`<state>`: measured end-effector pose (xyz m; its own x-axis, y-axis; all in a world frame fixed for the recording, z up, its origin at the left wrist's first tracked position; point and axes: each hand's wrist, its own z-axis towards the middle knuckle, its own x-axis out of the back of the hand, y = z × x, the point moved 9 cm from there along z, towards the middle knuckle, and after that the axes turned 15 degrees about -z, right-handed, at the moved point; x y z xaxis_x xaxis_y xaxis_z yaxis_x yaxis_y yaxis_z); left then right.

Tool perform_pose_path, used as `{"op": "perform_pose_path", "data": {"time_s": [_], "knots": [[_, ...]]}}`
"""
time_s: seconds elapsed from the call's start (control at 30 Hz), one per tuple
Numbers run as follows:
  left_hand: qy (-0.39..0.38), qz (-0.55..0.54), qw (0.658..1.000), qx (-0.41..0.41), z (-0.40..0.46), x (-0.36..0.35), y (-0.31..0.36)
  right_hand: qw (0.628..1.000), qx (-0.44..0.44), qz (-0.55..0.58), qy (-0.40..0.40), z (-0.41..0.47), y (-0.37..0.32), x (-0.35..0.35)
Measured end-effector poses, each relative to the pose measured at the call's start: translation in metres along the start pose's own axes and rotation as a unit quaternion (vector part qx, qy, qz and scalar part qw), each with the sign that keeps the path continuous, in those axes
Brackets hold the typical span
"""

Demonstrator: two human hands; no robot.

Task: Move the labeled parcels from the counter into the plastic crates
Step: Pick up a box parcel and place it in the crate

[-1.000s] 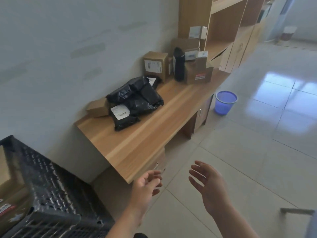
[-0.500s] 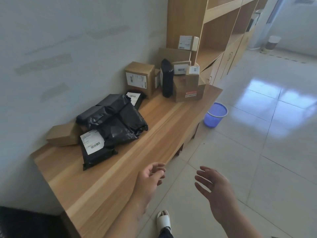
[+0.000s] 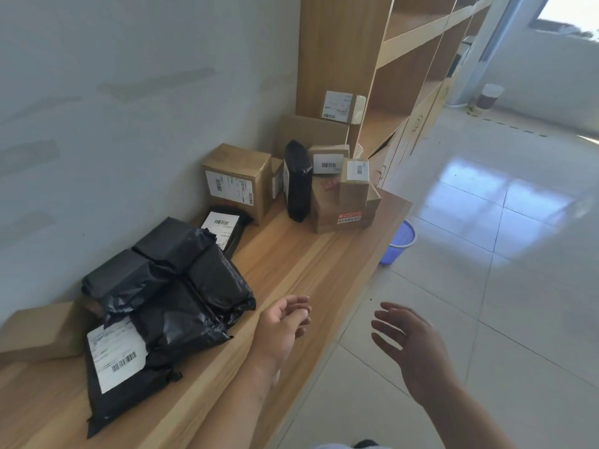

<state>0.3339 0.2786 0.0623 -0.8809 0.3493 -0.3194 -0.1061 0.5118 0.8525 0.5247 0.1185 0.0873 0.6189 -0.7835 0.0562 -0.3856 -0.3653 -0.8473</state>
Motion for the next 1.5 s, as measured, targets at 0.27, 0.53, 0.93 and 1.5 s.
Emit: {"op": "perform_pose_path", "data": {"time_s": [0.27,0.53,0.93,1.5], "knots": [[0.054,-0.017,0.998,-0.024,0.070,0.002,0.025,1.000,0.014,0.010,-0.025,0.120,-0.068,-0.027],[0.145,0.029,0.988,-0.034,0.167,-0.030,0.066,0.989,0.022,-0.085,-0.121,0.231,-0.140,-0.088],[0.338,-0.111,0.933,-0.053,0.198,-0.029,0.094,0.677,0.383,-0.525,-0.346,0.277,-0.265,-0.325],[0.516,-0.176,0.836,-0.064,0.078,0.008,0.052,0.441,0.409,-0.748,-0.282,0.306,-0.239,-0.449]]}}
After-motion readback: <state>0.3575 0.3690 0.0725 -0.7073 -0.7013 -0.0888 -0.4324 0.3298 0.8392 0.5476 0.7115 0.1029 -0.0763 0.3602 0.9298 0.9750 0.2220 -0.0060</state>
